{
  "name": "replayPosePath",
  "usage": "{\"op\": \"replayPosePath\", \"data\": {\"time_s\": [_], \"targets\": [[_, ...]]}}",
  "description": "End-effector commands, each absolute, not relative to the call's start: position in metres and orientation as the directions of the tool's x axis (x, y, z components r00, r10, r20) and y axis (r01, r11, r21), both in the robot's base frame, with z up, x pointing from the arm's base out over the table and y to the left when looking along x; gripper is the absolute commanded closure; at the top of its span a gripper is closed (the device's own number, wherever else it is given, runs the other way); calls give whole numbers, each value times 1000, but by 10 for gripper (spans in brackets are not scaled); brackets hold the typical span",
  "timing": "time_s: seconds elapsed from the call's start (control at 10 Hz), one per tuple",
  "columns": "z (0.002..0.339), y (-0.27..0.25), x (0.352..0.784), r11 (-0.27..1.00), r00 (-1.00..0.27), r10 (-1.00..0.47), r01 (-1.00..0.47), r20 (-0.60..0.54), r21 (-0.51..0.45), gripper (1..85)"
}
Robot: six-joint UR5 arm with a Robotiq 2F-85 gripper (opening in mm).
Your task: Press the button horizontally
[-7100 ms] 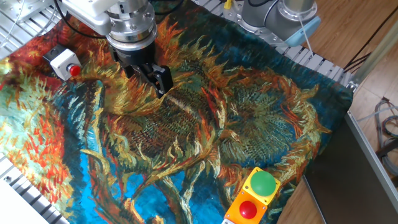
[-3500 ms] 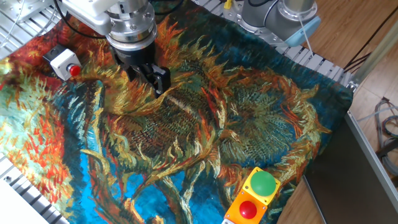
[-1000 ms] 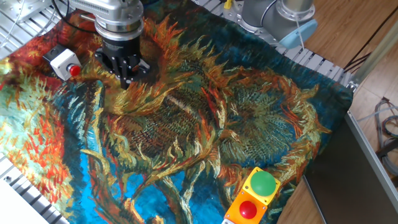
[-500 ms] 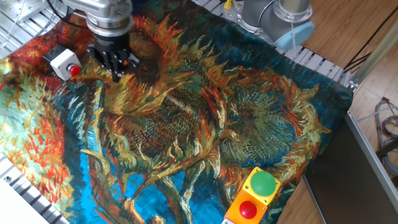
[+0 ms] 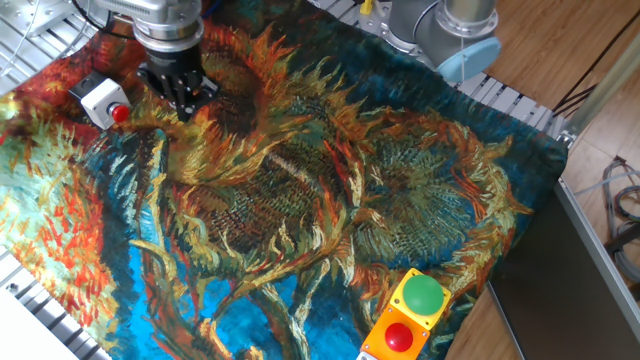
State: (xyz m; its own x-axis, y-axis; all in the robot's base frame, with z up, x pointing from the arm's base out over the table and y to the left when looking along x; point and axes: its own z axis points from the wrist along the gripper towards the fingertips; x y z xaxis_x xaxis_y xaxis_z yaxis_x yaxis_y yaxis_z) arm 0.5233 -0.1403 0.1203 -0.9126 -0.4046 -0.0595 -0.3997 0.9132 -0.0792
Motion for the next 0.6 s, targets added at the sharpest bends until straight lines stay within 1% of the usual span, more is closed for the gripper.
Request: {"op": "replayPosePath", "data": {"time_s": [0.0, 0.1, 0.4, 0.5], "targets": [[101, -187, 512, 876, -884, -468, -465, 11, -126, 843], [96, -204, 504, 873, -883, -466, -468, 49, -135, 843], [94, -187, 498, 911, -914, -404, -406, 34, -72, 843], [95, -189, 504, 905, -910, -414, -414, 28, -100, 843]]}}
